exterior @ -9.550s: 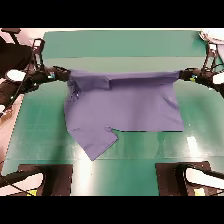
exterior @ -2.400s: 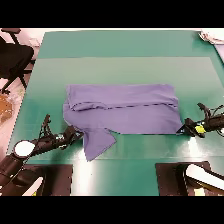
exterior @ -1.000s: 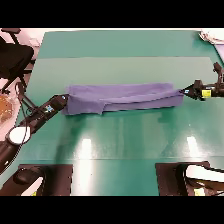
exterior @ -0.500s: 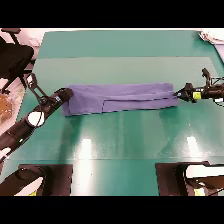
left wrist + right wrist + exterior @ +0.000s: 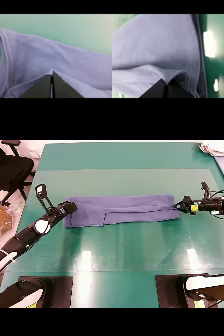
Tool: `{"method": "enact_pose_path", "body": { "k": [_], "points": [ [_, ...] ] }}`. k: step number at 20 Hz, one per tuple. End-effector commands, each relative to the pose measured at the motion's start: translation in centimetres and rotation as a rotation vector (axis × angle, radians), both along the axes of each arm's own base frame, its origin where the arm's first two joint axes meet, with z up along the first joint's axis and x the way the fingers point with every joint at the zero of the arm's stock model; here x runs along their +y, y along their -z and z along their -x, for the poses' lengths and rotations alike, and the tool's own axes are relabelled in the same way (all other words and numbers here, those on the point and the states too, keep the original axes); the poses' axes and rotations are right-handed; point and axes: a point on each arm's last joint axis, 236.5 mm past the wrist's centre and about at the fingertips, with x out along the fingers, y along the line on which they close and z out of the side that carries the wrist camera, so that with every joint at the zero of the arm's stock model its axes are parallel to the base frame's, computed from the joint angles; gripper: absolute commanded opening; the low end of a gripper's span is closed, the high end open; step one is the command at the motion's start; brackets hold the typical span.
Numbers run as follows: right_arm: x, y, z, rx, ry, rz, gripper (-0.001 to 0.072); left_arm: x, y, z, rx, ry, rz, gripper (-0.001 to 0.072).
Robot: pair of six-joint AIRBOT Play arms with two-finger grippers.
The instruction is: Fold the shirts.
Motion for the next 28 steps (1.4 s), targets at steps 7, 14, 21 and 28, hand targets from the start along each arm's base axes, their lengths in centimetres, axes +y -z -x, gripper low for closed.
{"method": "enact_pose_path", "body": {
  "k": [7, 14, 21, 28],
  "points": [
    [0.2, -1.3, -1.7, -0.061, 0.054, -0.051, 0.0164, 0.6, -0.2, -0.6, -0.032, -0.011, -0.037, 0.0025],
    [-0.3, -1.3, -2.3, -0.076, 0.077, -0.038, 0.0268, 1.2, -1.1, -1.1, -0.089, -0.011, -0.106, 0.0209],
    [0.0, -1.4, -2.0, -0.069, 0.063, -0.048, 0.0268, 1.3, -1.5, -1.3, -0.098, -0.015, -0.102, 0.0479],
    [-5.7, -5.4, 0.2, -0.142, 0.114, 0.12, 0.0269, -5.6, -7.5, -0.4, -0.027, 0.377, -0.166, 0.0023]
  ]
}}
